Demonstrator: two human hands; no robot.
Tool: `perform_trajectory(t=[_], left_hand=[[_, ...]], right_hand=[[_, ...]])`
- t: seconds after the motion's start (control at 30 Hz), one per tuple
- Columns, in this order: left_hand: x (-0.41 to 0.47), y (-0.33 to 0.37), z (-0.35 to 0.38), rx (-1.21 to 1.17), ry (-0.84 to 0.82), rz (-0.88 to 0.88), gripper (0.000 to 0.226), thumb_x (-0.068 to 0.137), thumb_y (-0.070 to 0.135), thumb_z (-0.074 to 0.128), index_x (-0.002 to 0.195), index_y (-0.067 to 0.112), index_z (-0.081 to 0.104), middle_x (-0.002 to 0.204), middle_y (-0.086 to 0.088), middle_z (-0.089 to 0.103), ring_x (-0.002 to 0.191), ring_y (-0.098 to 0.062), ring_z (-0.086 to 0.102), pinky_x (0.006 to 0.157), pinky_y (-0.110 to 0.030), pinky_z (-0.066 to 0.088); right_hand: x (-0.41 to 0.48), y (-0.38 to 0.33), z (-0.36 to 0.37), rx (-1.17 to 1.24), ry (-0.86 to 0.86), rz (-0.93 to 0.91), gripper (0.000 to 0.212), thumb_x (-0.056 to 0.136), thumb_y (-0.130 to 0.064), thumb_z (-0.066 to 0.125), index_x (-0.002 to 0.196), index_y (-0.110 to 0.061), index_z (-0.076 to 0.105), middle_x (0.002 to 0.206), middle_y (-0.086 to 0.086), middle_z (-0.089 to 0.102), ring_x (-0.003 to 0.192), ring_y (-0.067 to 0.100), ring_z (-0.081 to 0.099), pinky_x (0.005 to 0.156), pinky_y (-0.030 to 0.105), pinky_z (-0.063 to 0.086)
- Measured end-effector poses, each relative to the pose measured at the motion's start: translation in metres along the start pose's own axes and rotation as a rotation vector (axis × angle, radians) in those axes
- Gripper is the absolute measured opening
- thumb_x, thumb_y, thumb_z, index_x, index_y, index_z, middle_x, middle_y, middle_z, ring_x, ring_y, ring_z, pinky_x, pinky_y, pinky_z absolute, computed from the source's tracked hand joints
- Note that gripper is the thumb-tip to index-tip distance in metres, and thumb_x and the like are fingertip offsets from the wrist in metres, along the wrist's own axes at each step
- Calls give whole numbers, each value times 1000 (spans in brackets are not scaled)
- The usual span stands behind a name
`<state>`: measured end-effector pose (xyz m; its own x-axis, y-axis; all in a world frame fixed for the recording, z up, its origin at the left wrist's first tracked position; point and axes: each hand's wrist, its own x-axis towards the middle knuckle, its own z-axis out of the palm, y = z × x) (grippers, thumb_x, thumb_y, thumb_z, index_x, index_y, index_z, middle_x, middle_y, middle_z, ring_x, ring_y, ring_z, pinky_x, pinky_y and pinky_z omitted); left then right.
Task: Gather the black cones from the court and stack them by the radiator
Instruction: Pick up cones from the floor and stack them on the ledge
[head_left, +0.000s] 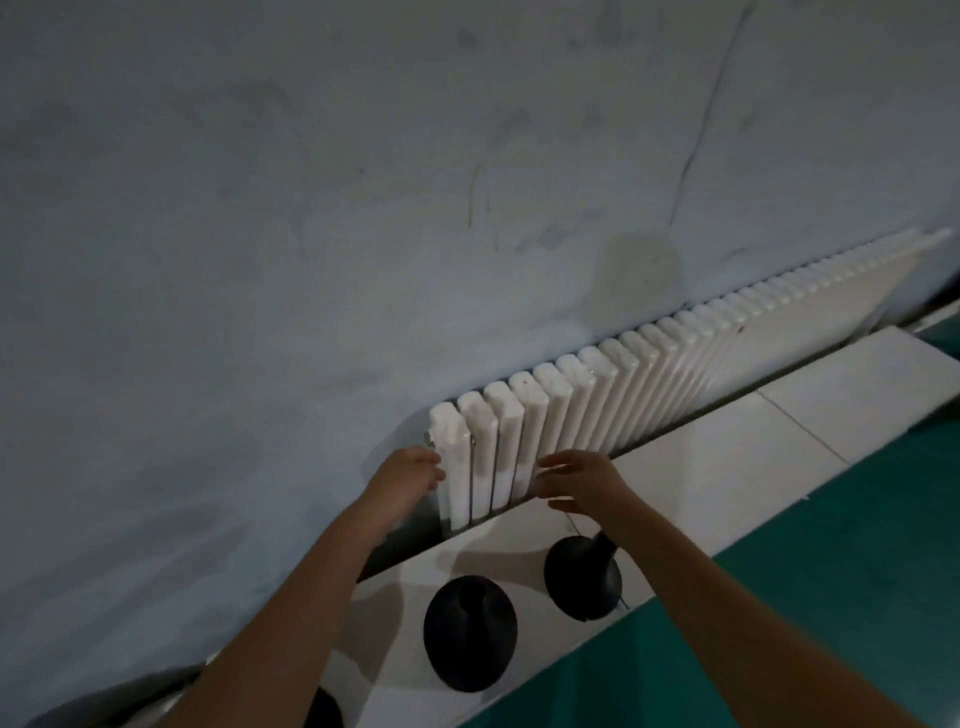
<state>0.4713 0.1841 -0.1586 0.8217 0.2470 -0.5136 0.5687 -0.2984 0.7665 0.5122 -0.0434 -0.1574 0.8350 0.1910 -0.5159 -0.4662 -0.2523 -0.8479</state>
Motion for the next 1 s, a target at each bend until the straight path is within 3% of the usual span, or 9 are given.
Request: perform_trajectory(t=[0.13,0.3,0.6,0.83,1.0], left_hand=[[0,27,17,5,-41,30,30,90,7,54,120,8,60,111,-15,67,93,-20,62,80,-29,45],[-6,57,56,60,-166,78,28,94,9,48,120,10,58,101,-7,66,76,-10,60,62,-23,41],[-51,108,172,39,-332,185,24,93,2,44,115,10,49,84,-10,64,66,-15,56,47,-19,40],[-127,127,297,170,-595,311,19,95,8,41,105,14,55,87,-3,70,78,-17,66,64,-26,43],[-199,126,372,181,-712,350,20,94,8,46,106,10,61,98,-9,72,89,-23,69,75,-30,48]], right_hand=[[-19,5,-23,57,53,-34,18,86,-1,66,103,-3,64,89,12,68,78,20,66,73,28,54],[-51,10,-72,196,154,-73,14,88,-1,64,102,0,64,88,15,68,79,24,68,75,32,56],[-140,48,-174,349,351,-106,22,85,1,67,106,1,63,93,16,68,83,26,68,72,30,57],[-246,124,-258,435,575,-86,8,91,-3,59,97,-6,63,82,8,66,67,17,66,60,22,54],[-327,180,-308,448,692,-89,21,88,1,63,108,-1,60,85,9,66,64,14,66,62,24,53]])
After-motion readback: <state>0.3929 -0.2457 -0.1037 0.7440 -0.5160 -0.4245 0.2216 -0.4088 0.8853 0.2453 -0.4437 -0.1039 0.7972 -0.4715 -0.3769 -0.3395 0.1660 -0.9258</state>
